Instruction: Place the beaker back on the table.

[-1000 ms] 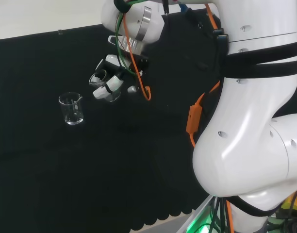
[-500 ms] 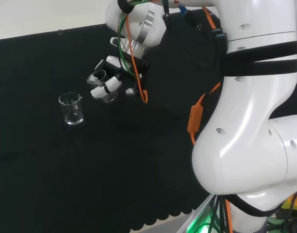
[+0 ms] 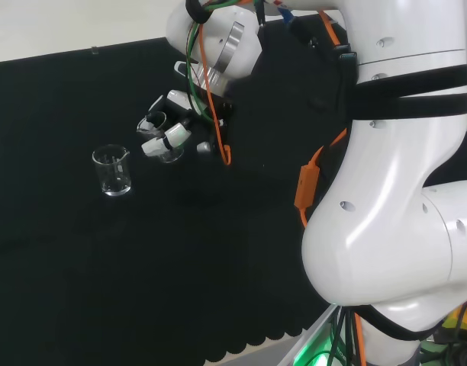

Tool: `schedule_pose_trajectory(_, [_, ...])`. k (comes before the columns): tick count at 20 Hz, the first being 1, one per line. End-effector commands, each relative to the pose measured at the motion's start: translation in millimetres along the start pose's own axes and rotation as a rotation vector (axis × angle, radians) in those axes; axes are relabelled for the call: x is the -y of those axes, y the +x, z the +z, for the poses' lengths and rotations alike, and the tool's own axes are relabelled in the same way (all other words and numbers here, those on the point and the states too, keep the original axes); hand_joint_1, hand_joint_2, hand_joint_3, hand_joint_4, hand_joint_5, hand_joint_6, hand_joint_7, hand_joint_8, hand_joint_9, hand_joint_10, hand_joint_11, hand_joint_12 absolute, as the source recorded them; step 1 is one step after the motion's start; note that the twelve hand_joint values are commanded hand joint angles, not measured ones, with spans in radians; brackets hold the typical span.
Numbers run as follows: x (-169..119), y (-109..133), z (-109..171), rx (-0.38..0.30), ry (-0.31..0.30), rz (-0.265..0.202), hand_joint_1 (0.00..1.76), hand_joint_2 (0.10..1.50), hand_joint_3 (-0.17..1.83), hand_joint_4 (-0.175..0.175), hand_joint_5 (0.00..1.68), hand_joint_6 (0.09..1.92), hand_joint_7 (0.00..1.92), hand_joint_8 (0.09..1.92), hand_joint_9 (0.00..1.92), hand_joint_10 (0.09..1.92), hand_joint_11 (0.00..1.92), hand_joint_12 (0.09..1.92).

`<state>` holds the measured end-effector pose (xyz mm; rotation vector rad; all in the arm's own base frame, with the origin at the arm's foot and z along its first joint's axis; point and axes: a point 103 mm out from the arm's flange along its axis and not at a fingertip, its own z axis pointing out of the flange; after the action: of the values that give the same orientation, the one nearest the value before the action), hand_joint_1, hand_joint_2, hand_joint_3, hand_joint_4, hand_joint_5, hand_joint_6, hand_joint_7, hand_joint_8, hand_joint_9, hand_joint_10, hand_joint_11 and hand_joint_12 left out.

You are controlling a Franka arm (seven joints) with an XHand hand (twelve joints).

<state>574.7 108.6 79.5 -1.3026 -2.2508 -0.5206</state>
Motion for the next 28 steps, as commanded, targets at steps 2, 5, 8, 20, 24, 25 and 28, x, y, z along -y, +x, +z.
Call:
schedule_pose_trajectory(2, [0, 0, 5, 0.001, -0.005, 0.0, 1.31, 0.5, 0.83, 0.057, 1.35, 0.61, 1.66, 0.09, 1.59, 0.09, 1.2, 0.85])
schedule_pose_trajectory(5, [0, 0, 7, -0.004, -0.008, -0.005, 1.31, 0.5, 0.83, 0.06, 1.35, 0.61, 1.66, 0.09, 1.59, 0.09, 1.2, 0.85])
schedule_pose_trajectory(8, [-1, -1, 8, -0.011, -0.012, -0.009, 1.31, 0.5, 0.82, 0.062, 1.35, 0.61, 1.65, 0.09, 1.58, 0.09, 1.2, 0.85])
schedule_pose_trajectory(20, [-7, 1, 16, -0.012, -0.008, -0.018, 1.31, 0.52, 0.81, 0.083, 1.36, 0.59, 1.64, 0.09, 1.58, 0.09, 1.19, 0.85])
schedule_pose_trajectory(24, [-7, 0, 17, -0.01, -0.011, -0.015, 1.31, 0.52, 0.8, 0.084, 1.36, 0.59, 1.64, 0.09, 1.57, 0.09, 1.19, 0.85])
schedule_pose_trajectory(25, [-8, 0, 17, -0.009, -0.011, -0.013, 1.31, 0.52, 0.8, 0.084, 1.36, 0.59, 1.64, 0.09, 1.57, 0.09, 1.19, 0.85])
schedule_pose_trajectory(28, [-10, -3, 19, -0.004, -0.004, -0.014, 1.31, 0.52, 0.79, 0.085, 1.36, 0.59, 1.64, 0.09, 1.57, 0.09, 1.19, 0.85])
